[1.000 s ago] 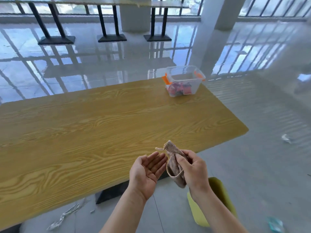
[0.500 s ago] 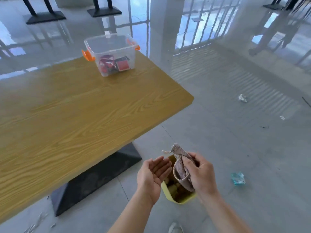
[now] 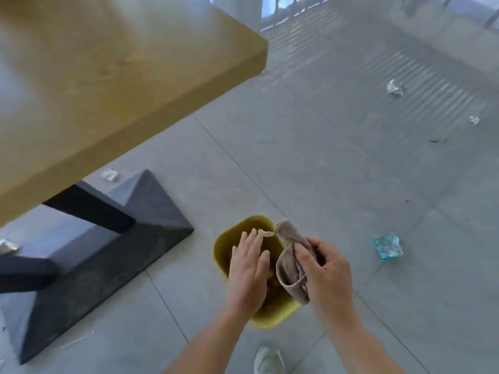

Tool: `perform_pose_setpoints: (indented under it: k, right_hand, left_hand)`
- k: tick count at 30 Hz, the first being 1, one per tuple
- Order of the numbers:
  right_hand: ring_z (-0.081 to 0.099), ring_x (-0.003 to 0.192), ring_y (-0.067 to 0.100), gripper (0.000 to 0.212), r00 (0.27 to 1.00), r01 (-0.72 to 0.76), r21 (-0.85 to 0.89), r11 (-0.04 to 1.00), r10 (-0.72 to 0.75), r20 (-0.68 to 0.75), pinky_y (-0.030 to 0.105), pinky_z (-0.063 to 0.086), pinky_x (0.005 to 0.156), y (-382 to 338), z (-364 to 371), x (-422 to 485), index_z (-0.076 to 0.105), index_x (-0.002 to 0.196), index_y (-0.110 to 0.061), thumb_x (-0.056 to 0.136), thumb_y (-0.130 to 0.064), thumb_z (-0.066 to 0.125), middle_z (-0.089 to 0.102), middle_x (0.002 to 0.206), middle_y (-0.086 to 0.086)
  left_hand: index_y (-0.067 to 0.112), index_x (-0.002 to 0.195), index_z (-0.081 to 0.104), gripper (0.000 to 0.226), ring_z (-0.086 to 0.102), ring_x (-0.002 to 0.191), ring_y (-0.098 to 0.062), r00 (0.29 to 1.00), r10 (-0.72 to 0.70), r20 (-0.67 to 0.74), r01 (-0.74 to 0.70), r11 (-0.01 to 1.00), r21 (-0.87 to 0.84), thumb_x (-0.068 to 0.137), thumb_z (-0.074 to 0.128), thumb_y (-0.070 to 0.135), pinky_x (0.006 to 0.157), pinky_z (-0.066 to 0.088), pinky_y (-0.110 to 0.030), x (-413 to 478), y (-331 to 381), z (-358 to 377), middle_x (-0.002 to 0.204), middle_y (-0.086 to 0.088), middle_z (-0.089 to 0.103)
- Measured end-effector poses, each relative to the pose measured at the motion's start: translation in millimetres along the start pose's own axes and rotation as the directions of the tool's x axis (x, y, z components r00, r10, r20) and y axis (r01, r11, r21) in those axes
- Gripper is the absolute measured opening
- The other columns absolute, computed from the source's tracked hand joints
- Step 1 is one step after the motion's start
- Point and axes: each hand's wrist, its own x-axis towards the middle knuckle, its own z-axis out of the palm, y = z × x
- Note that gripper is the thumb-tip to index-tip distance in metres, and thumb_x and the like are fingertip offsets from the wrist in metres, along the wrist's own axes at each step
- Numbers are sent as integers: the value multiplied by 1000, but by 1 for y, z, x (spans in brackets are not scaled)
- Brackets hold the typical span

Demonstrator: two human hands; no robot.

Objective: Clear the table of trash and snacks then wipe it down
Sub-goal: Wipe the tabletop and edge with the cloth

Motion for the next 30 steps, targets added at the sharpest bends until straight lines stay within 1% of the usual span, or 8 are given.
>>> perform_pose_setpoints:
  k: [2, 4, 10, 14, 16, 20, 23, 30]
  right_hand:
    - [68, 75, 5, 11, 999, -35, -57, 998, 36, 19, 18, 53, 64, 36, 5, 14, 72, 86, -31, 89, -20, 70, 72, 78, -10]
    - [67, 75, 7, 12, 993, -86, -108, 990, 94, 69, 23, 52, 66, 63, 10, 22, 71, 85, -28, 90, -18, 68, 71, 78, -8]
    - [65, 71, 3, 18, 987, -126, -119, 985, 137, 89, 13, 46, 61, 81, 19, 22, 70, 81, -30, 91, -15, 67, 71, 76, -14]
    - [66, 73, 4, 12, 981, -151, -133, 980, 165, 100, 24, 50, 65, 61, 19, 18, 70, 84, -29, 91, -20, 66, 71, 77, -15]
    - [66, 73, 4, 11, 982, -140, -145, 979, 156, 110, 25, 50, 65, 44, 17, 14, 70, 85, -30, 91, -22, 67, 71, 77, -15]
    - [67, 72, 4, 16, 985, -85, -134, 987, 104, 139, 23, 50, 64, -10, 9, -2, 71, 84, -37, 90, -22, 68, 72, 76, -13]
    - [69, 70, 4, 20, 983, 19, -149, 989, 9, 182, 17, 52, 56, -67, 2, -19, 70, 87, -43, 89, -23, 70, 73, 76, -13]
    - [64, 83, -8, 14, 870, 416, -303, 857, -278, 408, 10, 49, 66, -222, 13, -67, 65, 89, -51, 88, -38, 69, 67, 88, -32]
  left_hand:
    - [52, 155, 2, 55, -21, 152, -18, 968, -95, 233, -13, 906, 422, 102, 16, 55, 121, -14, -52, 17, -36, 20, 162, 19, -15]
    - [56, 152, -4, 58, -24, 151, -17, 957, -99, 271, -41, 883, 468, 97, 16, 56, 120, -17, -51, 25, -56, 25, 163, 20, -17]
    - [32, 158, 17, 71, -6, 154, -12, 986, -66, 156, 15, 952, 307, 90, 35, 37, 125, -5, -45, 25, -45, 15, 167, 14, 9]
    - [25, 153, 37, 55, 5, 154, -19, 959, -277, 68, 283, 953, -112, 99, 45, 16, 124, 12, -45, 15, -8, -4, 162, 1, 27]
    - [30, 146, 45, 49, 32, 145, -19, 955, -287, 80, 298, 903, -308, 100, 45, 13, 118, 29, -40, 0, 13, -19, 155, 2, 40]
    - [43, 136, 52, 48, 59, 116, -7, 970, -190, 148, 240, 822, -516, 94, 52, 21, 92, 49, -25, -39, 63, -59, 133, 11, 59]
    - [52, 136, 52, 63, 60, 119, -4, 983, -56, 174, 143, 827, -543, 76, 63, 34, 98, 51, -30, -69, 98, -98, 133, 16, 61]
    - [49, 145, 28, 103, 35, 137, 4, 964, 264, 18, -258, 954, -154, 61, 85, 63, 112, 37, -27, -131, 168, -207, 147, 28, 32]
